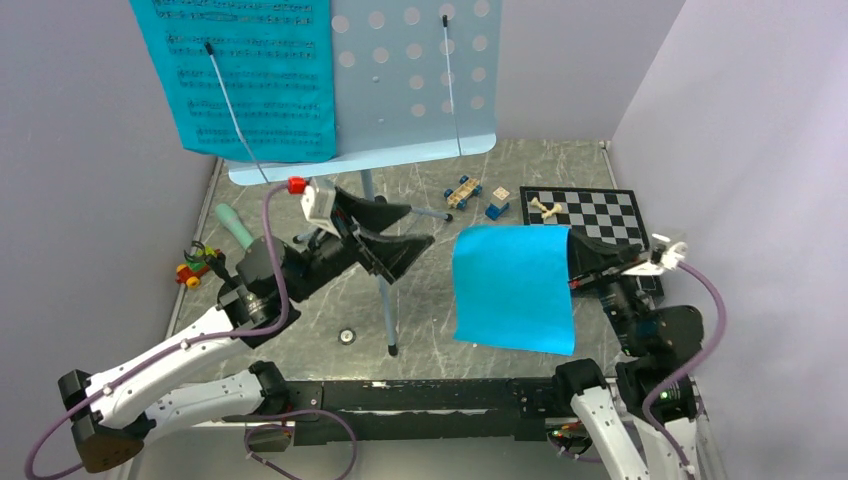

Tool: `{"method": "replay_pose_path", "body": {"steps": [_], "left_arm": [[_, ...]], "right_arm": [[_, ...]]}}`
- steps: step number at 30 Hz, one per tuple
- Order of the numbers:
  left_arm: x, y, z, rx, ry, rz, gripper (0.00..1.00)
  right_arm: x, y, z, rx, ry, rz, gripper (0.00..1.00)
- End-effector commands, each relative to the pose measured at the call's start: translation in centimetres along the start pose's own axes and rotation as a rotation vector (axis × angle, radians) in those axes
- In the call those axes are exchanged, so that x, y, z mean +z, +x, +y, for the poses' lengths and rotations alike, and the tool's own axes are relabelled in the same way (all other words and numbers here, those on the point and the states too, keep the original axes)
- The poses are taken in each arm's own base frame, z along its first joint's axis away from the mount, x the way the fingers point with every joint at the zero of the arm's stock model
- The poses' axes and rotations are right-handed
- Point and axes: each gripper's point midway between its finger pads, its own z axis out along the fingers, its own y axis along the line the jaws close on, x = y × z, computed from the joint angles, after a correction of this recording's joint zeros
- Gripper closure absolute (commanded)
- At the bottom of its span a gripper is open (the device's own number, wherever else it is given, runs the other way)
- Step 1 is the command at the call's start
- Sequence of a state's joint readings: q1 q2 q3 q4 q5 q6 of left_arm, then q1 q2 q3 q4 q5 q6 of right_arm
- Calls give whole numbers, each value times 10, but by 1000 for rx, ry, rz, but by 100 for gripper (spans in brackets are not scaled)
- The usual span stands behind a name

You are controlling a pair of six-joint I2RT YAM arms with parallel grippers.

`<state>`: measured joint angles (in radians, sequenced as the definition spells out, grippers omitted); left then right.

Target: Pack up the instrument practice props

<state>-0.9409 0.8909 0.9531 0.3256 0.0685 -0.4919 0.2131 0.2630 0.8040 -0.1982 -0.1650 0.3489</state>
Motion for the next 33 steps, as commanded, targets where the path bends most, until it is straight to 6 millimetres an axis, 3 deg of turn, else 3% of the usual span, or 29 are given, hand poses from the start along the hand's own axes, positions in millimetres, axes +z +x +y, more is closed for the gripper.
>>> {"method": "replay_pose_path", "body": {"steps": [1,4,9,12,18,23,29,33], "left_arm": [[-27,40,12,-91,-56,56,1],[-46,74,25,-145,-101,103,1],[-71,105,44,-214,-178,129,1],[-82,112,51,-223,-210,141,1],[-93,123,57,-237,-245,177,1],[-99,134,60,-273,-260,201,1],[-107,145,65,-305,-277,202,1],[-108,157,69,-320,-290,227,1]], "right_arm": [[10,46,-16,121,68,135,100],[24,91,-38,200,177,300,100],[29,179,-81,303,358,572,100],[25,205,-96,492,385,609,100],[29,237,-117,785,446,690,100],[18,260,-128,942,496,701,100],[11,261,-129,925,515,708,100],[0,274,-130,923,539,741,100]]}}
